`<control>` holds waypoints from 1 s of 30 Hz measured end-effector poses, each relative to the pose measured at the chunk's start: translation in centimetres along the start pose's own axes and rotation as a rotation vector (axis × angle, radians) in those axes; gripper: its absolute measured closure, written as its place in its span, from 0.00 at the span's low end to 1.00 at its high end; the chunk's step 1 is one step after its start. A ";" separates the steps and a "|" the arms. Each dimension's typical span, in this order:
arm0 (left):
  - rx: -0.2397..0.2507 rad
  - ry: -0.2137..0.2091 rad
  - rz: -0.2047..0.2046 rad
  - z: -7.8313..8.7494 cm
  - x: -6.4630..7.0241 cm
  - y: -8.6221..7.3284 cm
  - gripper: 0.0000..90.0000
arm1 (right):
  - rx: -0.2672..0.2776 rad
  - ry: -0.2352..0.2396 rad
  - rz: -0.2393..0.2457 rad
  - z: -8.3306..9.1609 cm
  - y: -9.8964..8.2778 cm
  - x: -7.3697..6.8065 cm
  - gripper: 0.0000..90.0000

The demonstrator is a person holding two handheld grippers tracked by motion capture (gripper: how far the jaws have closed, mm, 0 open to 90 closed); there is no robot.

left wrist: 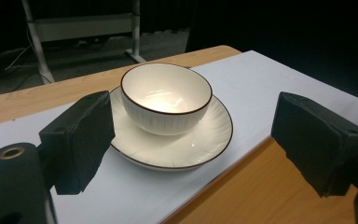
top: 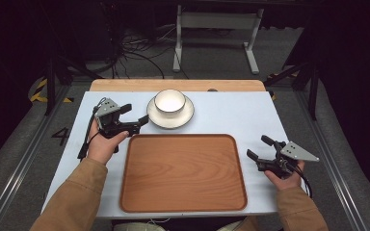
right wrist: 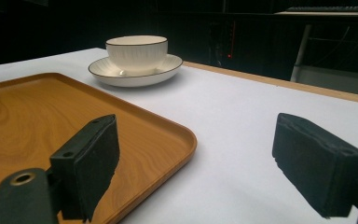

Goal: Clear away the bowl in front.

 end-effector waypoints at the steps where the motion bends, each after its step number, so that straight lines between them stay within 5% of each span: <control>1: -0.001 0.000 0.000 -0.4 -0.1 0.3 0.16 | -0.004 -0.002 0.002 0.0 0.0 0.0 0.17; 17: -0.013 -0.009 -0.051 -2.9 0.0 3.4 0.16 | -0.022 -0.014 0.004 -0.2 0.0 -0.1 0.16; 30: -0.032 -0.028 -0.048 -5.1 -0.3 5.0 0.17 | -0.033 -0.012 0.004 -0.3 0.0 -0.1 0.16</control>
Point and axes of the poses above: each handheld gripper's, and its own axes: z roughly backward along the jaws, y roughly out of its top, x roughly to its right, the point moved 4 cm from there along -z, roughly forward along the jaws, and after that the axes turned 13 degrees about -x, right-handed, at the moved point
